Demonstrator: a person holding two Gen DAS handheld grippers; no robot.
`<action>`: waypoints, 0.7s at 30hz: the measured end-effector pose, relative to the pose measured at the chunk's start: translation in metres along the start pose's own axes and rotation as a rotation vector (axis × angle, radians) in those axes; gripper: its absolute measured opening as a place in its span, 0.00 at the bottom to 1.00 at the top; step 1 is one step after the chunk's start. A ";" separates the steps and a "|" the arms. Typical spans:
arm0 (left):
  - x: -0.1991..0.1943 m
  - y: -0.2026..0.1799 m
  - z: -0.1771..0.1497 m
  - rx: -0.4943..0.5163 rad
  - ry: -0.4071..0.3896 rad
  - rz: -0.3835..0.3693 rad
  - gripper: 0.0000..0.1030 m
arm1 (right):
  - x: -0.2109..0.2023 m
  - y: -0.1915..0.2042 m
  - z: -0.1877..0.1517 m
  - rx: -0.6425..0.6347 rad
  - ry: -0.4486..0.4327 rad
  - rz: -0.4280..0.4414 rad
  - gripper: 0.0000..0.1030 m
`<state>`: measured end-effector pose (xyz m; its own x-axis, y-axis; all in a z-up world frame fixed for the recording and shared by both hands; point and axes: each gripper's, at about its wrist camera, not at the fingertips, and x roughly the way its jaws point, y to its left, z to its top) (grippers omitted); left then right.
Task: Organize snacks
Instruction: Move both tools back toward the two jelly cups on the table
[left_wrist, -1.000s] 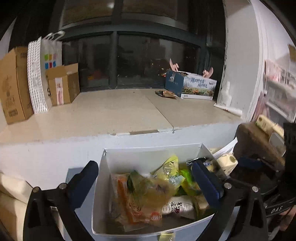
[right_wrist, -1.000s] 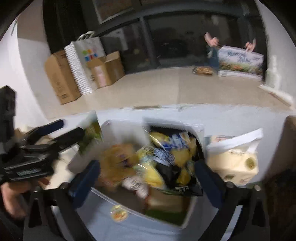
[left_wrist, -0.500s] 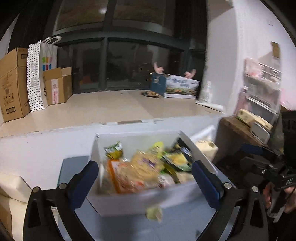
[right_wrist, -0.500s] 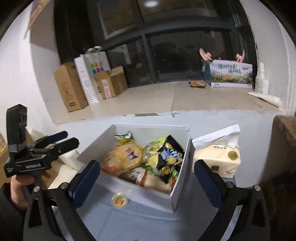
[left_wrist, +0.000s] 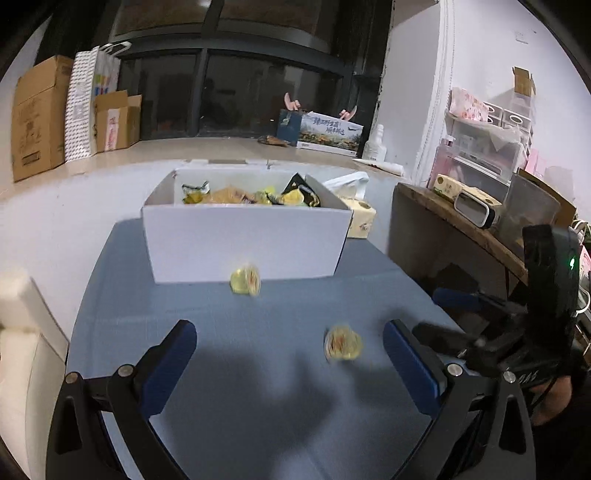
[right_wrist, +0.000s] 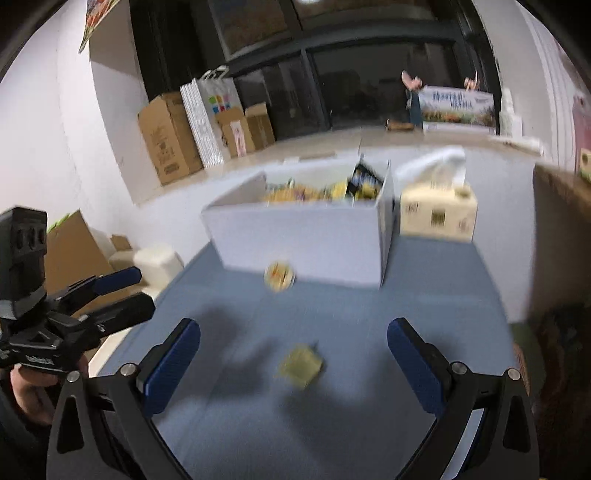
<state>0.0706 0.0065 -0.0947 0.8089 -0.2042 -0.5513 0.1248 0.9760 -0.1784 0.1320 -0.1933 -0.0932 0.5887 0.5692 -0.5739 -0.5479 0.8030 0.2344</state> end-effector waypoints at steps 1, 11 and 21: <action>-0.002 -0.001 -0.003 -0.001 0.002 0.000 1.00 | 0.000 0.003 -0.007 -0.018 0.009 -0.010 1.00; -0.019 0.013 -0.008 -0.052 -0.032 0.026 1.00 | 0.024 0.004 -0.022 -0.051 0.095 -0.019 1.00; -0.013 0.018 -0.014 -0.065 -0.007 0.034 1.00 | 0.091 -0.002 -0.015 -0.122 0.206 -0.063 1.00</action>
<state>0.0541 0.0252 -0.1022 0.8164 -0.1698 -0.5520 0.0595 0.9755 -0.2120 0.1783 -0.1456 -0.1578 0.4969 0.4606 -0.7355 -0.5892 0.8013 0.1037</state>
